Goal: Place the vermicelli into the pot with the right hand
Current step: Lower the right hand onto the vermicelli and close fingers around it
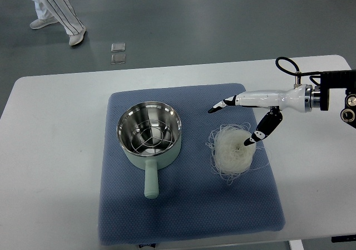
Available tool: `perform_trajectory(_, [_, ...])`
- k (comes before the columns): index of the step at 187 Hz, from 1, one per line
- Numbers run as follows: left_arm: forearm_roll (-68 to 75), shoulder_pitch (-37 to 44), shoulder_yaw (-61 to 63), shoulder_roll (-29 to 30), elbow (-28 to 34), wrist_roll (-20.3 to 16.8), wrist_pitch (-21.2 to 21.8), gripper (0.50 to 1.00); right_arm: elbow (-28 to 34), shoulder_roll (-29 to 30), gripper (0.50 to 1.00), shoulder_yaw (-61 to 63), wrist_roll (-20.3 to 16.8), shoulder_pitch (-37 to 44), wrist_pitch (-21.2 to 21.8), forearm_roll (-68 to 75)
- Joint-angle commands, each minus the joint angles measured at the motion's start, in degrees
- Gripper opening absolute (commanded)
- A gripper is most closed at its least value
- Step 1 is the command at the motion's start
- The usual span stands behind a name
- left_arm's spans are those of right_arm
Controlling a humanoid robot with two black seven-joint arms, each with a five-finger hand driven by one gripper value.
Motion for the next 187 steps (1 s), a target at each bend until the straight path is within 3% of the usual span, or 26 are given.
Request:
perform_trajectory(1, [0.0,0.0,0.0,0.0,0.0,0.1,0.0,1.000,-0.1,0.7,0.919,-0.1,0.2,-2.7,-2.4,-0.2])
perform_trajectory(121, [0.0,0.0,0.0,0.0,0.0,0.1,0.0,1.000,-0.6,1.5,0.919,-3.5,0.9,-8.0,-10.3,-0.3])
perform_trajectory(187, [0.0,0.0,0.0,0.0,0.0,0.0,0.0,1.000,-2.2,2.6,0.919,-3.9,0.8,-8.8,-12.1,-0.7])
